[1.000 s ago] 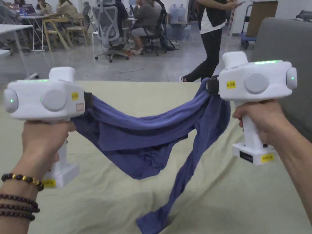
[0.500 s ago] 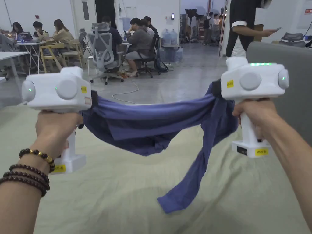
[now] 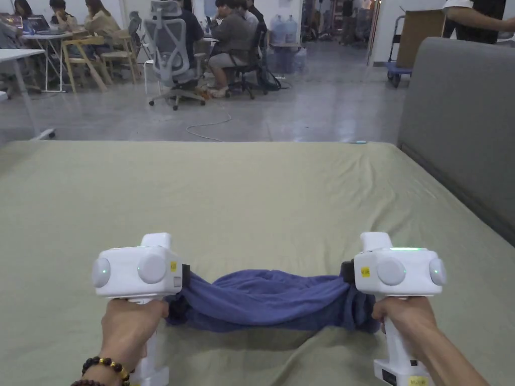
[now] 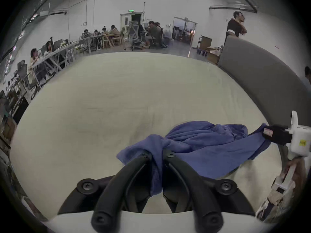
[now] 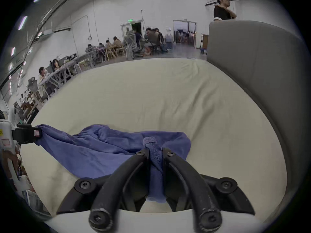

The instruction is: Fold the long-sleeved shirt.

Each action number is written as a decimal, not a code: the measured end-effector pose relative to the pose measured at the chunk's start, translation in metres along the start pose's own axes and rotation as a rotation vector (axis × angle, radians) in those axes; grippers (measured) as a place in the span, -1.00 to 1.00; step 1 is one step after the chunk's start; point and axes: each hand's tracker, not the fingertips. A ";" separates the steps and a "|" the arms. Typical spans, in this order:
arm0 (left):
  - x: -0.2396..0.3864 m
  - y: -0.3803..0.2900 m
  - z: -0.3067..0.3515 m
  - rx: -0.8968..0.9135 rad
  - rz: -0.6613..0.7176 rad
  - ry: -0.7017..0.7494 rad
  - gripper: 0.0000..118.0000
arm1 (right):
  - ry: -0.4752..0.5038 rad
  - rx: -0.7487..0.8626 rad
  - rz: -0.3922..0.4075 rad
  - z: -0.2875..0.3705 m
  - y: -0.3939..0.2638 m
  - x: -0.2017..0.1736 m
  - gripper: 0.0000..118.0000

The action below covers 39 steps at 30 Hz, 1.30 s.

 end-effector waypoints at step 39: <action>-0.023 -0.191 0.123 0.073 0.092 -0.016 -1.00 | -0.067 -0.038 -0.099 0.131 -0.177 0.012 0.77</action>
